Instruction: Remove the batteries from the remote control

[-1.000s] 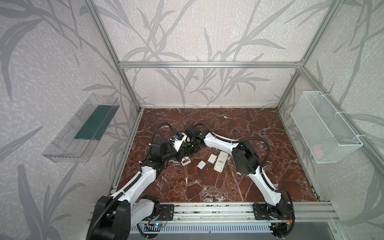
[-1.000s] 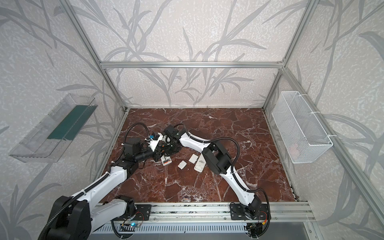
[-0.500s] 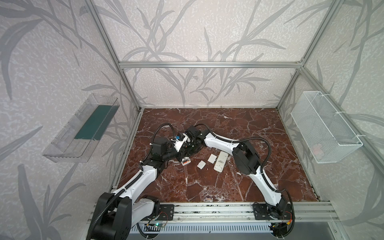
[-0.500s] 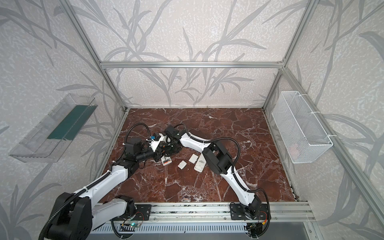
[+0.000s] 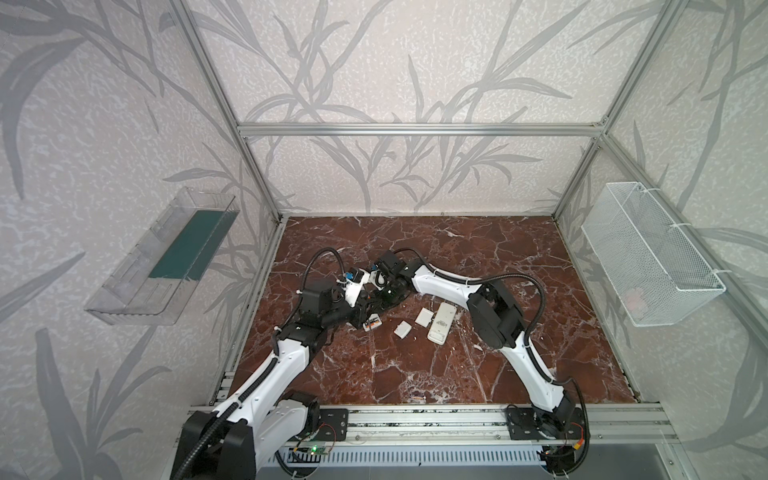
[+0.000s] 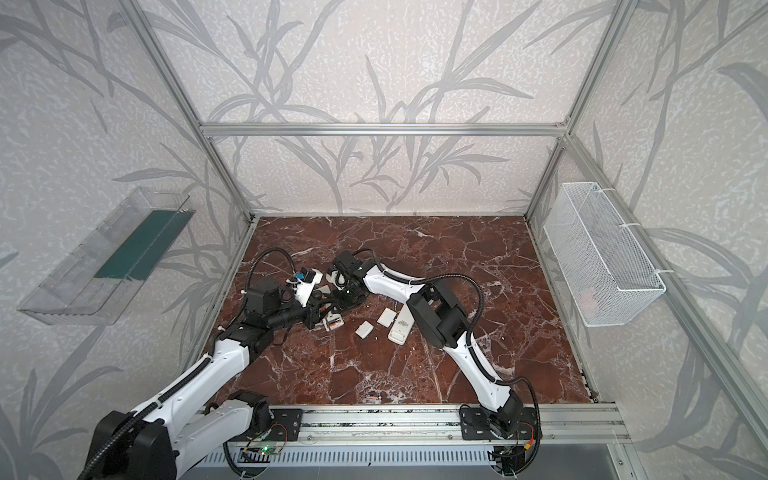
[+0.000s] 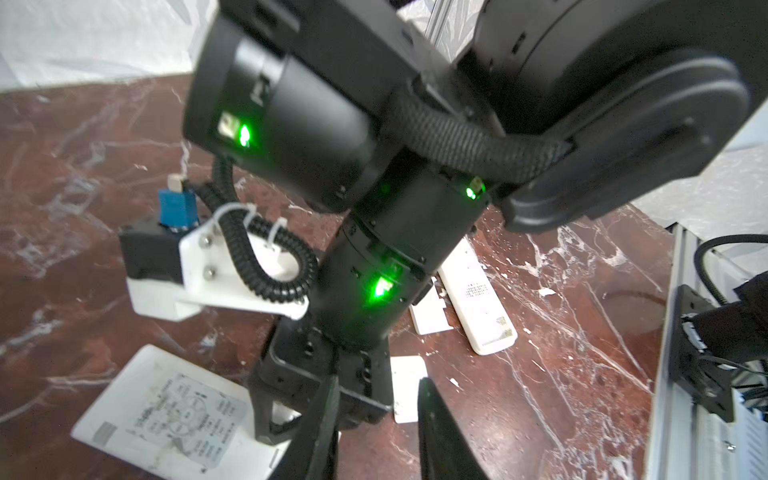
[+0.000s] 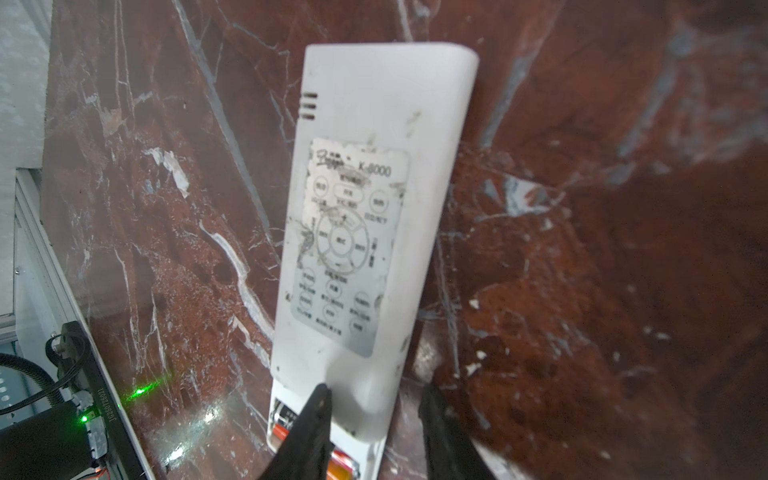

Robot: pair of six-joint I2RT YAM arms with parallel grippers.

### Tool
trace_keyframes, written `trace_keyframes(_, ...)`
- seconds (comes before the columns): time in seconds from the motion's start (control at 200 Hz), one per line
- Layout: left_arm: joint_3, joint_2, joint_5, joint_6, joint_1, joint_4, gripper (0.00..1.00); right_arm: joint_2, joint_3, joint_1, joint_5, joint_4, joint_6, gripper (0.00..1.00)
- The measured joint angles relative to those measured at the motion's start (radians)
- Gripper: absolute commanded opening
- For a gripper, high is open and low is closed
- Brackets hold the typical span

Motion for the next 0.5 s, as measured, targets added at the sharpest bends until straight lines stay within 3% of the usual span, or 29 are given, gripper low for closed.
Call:
trace_keyframes(0.14,-0.002,0.007,-0.045,-0.045,-0.009,-0.029,0.0,-0.005,-0.007,0.0,0.002,0.002,0.0,0.37)
trace_keyframes(0.5,-0.002,-0.023,-0.328,-0.23,0.003,0.027,0.0,-0.082,-0.121,-0.013,0.037,0.004,0.0,0.37)
